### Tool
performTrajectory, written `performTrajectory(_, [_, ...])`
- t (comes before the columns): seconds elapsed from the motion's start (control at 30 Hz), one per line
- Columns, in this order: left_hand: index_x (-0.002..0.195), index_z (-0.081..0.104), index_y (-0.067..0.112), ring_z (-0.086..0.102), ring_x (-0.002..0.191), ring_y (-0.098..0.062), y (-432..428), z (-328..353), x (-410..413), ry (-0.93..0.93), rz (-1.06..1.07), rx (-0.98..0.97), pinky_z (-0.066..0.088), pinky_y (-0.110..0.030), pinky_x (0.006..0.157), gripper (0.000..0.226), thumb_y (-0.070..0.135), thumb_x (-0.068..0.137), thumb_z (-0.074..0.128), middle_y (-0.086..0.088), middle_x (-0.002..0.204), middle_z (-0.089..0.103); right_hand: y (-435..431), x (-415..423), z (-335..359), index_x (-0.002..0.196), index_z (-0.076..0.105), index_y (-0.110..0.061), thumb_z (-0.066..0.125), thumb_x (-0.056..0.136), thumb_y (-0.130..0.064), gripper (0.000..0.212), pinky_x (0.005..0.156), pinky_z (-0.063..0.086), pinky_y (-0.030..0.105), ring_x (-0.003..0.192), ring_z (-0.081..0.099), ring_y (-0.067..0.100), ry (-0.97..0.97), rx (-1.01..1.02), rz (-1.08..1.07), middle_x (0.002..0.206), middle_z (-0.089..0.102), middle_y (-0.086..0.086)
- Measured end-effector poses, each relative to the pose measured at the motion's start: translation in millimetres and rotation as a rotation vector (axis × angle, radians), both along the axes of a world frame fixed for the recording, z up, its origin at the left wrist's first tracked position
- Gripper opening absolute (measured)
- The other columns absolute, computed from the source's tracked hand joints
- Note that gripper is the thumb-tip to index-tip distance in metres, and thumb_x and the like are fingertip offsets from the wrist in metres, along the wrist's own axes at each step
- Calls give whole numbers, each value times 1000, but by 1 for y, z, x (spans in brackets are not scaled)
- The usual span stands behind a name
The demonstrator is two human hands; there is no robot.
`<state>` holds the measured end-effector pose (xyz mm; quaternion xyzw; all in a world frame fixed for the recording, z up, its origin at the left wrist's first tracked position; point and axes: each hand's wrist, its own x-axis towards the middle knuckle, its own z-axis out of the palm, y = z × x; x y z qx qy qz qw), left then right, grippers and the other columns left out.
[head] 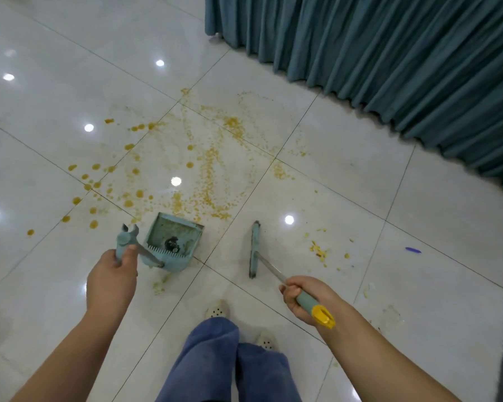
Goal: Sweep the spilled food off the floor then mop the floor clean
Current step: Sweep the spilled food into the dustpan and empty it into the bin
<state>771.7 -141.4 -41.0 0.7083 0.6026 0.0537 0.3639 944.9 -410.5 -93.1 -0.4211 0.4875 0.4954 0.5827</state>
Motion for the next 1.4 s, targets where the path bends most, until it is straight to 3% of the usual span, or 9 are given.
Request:
performTrajectory(0.1, [82,54,4,59,72,-37,2,-1,14,8,-45,17,45,-38,62,45,43,95,38,-18,77,62,9,3,-6,92,46,3,42,97,-1,8,26,34,13,23,37,12,34,54,7,53,53,20])
performTrajectory(0.23, [80,53,5,59,72,-37,6,-4,34,-5,-106,20,48,-41,65,44,45,94,40,-18,76,62,18,17,-19,84,49,6,42,97,-2,17,26,36,13,23,40,11,30,88,-31,75,48,17])
performTrajectory(0.37, [81,54,4,59,71,-37,13,-6,51,-8,-170,11,47,-40,63,44,43,94,42,-20,76,62,-2,33,-26,98,48,7,44,95,-2,9,28,39,15,27,45,14,32,105,-216,57,56,23])
performTrajectory(0.5, [80,53,4,59,68,-37,22,-7,67,-9,-232,-11,48,-41,64,43,43,94,42,-20,75,62,-32,48,-19,93,46,4,42,97,-3,8,28,38,13,25,43,13,-38,40,-372,76,51,22])
performTrajectory(0.67, [77,54,6,58,66,-35,30,-3,91,-9,-307,-35,49,-40,64,41,42,94,43,-17,71,61,-68,62,-16,97,46,4,41,99,-10,15,26,37,13,23,43,13,-30,-36,-334,42,51,20])
performTrajectory(0.77, [75,52,8,55,63,-33,34,-3,101,-10,-327,-49,48,-39,64,39,41,94,44,-15,69,59,-76,73,-4,88,46,4,38,100,-9,20,26,35,12,22,41,10,-46,-49,-269,39,48,16])
performTrajectory(0.97, [76,53,7,55,62,-31,30,-11,118,31,-324,-59,42,-35,58,40,41,95,43,-14,69,60,-52,107,3,88,48,4,39,100,-10,20,26,35,12,24,41,9,-24,27,-139,45,49,14])
performTrajectory(1.27, [73,56,8,52,57,-22,-9,-5,148,110,-315,-30,34,-27,49,32,33,93,51,-12,65,61,9,192,-53,100,50,7,46,94,-3,12,29,39,15,30,45,11,-54,123,-39,75,52,17])
performTrajectory(1.4, [72,56,7,51,56,-21,-36,-4,177,112,-290,-30,34,-26,49,33,33,93,52,-11,63,60,-26,238,-76,126,43,0,54,86,-3,42,33,40,21,41,50,15,6,77,-253,80,58,23])
